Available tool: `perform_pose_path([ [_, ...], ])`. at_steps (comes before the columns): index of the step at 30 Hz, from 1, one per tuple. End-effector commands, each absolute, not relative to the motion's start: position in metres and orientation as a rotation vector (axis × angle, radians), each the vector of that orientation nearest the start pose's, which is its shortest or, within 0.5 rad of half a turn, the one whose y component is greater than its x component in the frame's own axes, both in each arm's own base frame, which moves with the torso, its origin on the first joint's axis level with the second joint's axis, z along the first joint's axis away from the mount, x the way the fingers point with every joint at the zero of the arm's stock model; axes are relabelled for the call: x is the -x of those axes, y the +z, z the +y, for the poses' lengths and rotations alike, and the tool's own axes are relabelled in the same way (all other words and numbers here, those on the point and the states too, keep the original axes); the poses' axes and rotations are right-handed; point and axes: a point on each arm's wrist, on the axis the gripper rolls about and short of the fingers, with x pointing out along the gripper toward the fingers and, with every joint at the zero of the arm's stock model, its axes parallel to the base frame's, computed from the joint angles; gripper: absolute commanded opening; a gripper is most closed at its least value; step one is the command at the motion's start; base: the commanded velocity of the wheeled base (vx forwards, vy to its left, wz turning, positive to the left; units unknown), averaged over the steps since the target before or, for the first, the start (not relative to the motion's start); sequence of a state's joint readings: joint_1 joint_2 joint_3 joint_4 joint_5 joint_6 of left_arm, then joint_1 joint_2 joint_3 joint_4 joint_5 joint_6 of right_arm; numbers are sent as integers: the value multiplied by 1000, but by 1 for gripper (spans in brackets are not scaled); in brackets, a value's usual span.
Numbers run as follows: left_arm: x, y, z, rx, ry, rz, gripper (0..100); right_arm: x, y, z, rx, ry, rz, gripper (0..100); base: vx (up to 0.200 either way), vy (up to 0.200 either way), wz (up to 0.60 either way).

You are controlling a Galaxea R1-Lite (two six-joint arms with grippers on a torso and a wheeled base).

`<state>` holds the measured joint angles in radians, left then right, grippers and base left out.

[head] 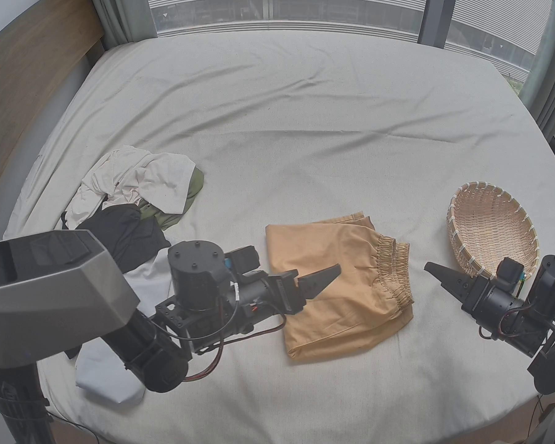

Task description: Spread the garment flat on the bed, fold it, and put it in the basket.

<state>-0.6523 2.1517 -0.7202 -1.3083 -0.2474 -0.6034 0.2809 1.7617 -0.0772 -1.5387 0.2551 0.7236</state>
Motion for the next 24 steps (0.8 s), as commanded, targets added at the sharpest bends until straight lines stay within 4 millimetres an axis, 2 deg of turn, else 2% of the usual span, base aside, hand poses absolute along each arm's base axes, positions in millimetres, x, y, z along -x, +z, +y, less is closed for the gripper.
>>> perform_pose_path([
  [1,-269,89,-194,546,-797,355,100,-202,91,70,-696,470,378,100,0,0,0],
  [9,-245,85,-148,554,-709,321,100,-209,88,79,-690,497,389,100,0,0,0],
  [14,-235,81,-129,544,-650,352,100,-215,82,83,-686,499,410,100,0,0,0],
  [24,-227,67,-119,439,-592,383,100,-218,67,84,-679,462,473,100,0,0,0],
])
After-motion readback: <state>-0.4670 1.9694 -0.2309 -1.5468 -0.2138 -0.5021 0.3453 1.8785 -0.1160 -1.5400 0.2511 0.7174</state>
